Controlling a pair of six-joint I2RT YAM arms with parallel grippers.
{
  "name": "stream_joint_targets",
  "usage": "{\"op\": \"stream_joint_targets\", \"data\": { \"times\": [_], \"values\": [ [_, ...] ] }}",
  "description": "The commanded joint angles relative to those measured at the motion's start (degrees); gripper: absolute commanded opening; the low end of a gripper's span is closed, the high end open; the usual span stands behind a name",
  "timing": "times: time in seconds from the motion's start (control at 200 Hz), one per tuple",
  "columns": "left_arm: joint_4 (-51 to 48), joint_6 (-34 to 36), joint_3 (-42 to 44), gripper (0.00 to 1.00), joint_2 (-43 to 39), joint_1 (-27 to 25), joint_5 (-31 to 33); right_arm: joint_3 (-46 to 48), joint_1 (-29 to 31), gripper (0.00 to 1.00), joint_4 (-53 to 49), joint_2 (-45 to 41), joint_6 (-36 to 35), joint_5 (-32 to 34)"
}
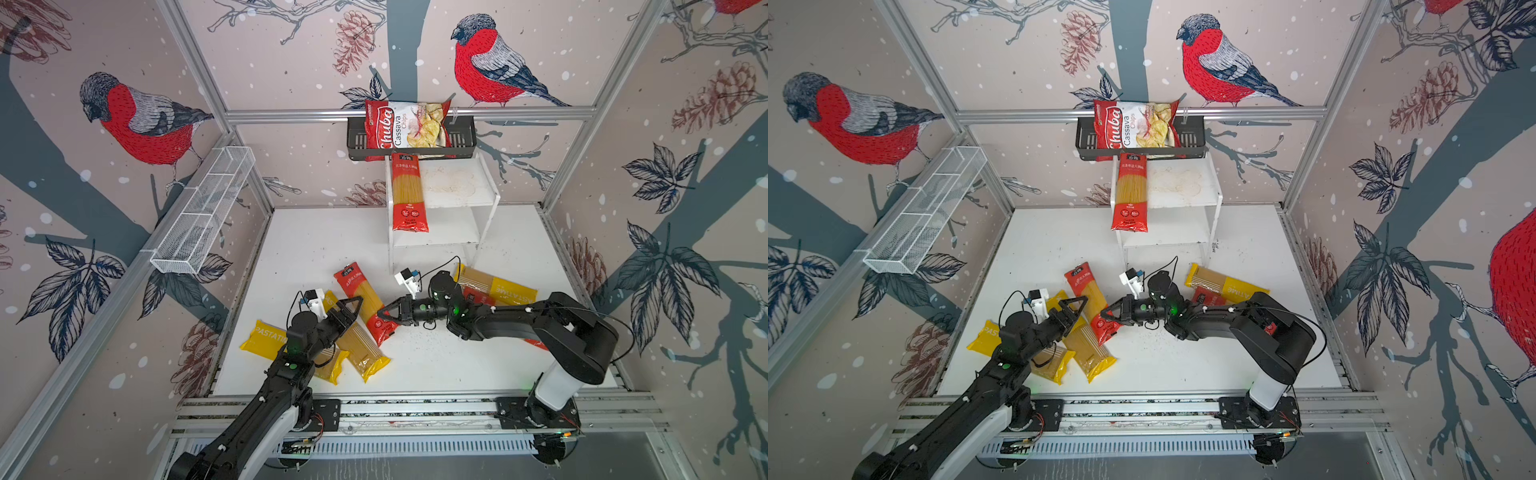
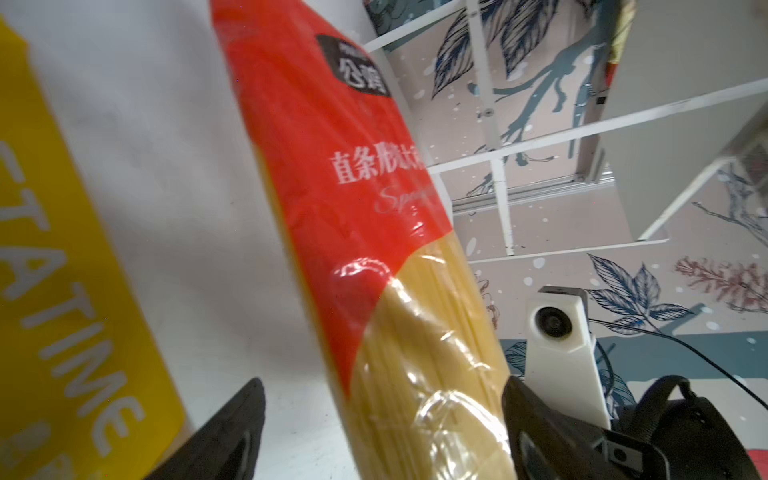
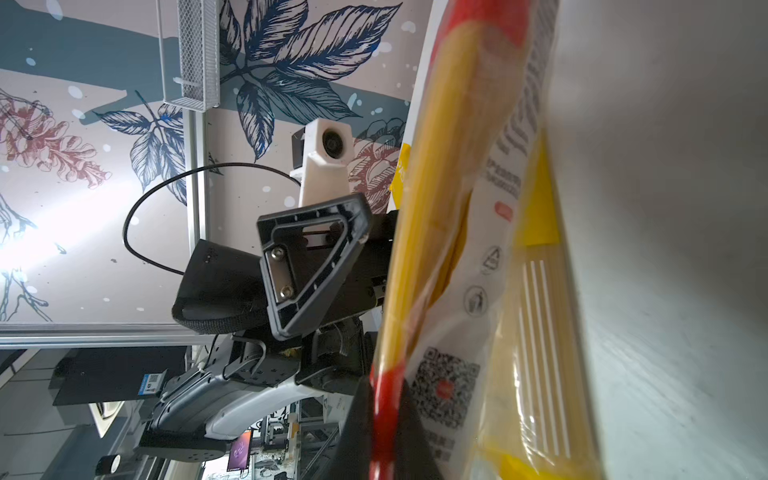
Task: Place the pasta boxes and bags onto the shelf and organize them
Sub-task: 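Lift the red spaghetti bag upright with both grippers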
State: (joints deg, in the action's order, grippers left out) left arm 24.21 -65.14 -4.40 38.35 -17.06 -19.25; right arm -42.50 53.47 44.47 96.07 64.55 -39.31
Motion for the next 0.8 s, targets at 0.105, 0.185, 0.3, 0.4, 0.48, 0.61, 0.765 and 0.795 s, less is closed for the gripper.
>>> {"op": "stream_joint_targets", "data": {
  "times": [0.105, 0.185, 0.3, 0.4, 0.48, 0.61, 0.765, 0.795],
  "values": [
    [10.7, 0.0, -0.9, 0.85, 2.9, -0.1, -0.9, -2.3, 2.3, 0.04, 9.6, -2.1, -1.3, -1.0],
    [13.9, -0.3, -0.6, 0.81, 4.7, -0.1, -1.9, -2.3, 2.8, 0.04, 8.4, -2.9, -1.7, -1.0],
    [17.3, 0.0, -1.9, 0.73, 5.9, 0.0, -2.7, -1.7, 3.3, 0.06, 6.1, -3.5, -2.7, -0.6],
    [17.9, 0.9, -3.5, 0.67, 5.7, 0.0, -2.8, -1.1, 3.4, 0.09, 5.3, -3.4, -2.9, -0.3],
    [18.1, 1.2, -4.1, 0.62, 5.7, 0.0, -3.0, -0.9, 3.3, 0.14, 4.5, -2.9, -2.7, 0.2],
    [21.4, -0.1, -3.9, 0.46, 7.2, -0.2, -4.2, -0.2, 3.3, 0.23, 5.0, -2.6, -1.8, 1.4],
    [22.5, -0.9, -4.4, 0.34, 7.6, -0.1, -5.4, 1.0, 3.1, 0.34, 4.6, -2.8, -1.8, 2.1],
    [22.3, -0.9, -4.6, 0.31, 7.3, -0.1, -5.3, 1.3, 3.0, 0.36, 4.5, -2.9, -1.7, 2.1]
  ]
}}
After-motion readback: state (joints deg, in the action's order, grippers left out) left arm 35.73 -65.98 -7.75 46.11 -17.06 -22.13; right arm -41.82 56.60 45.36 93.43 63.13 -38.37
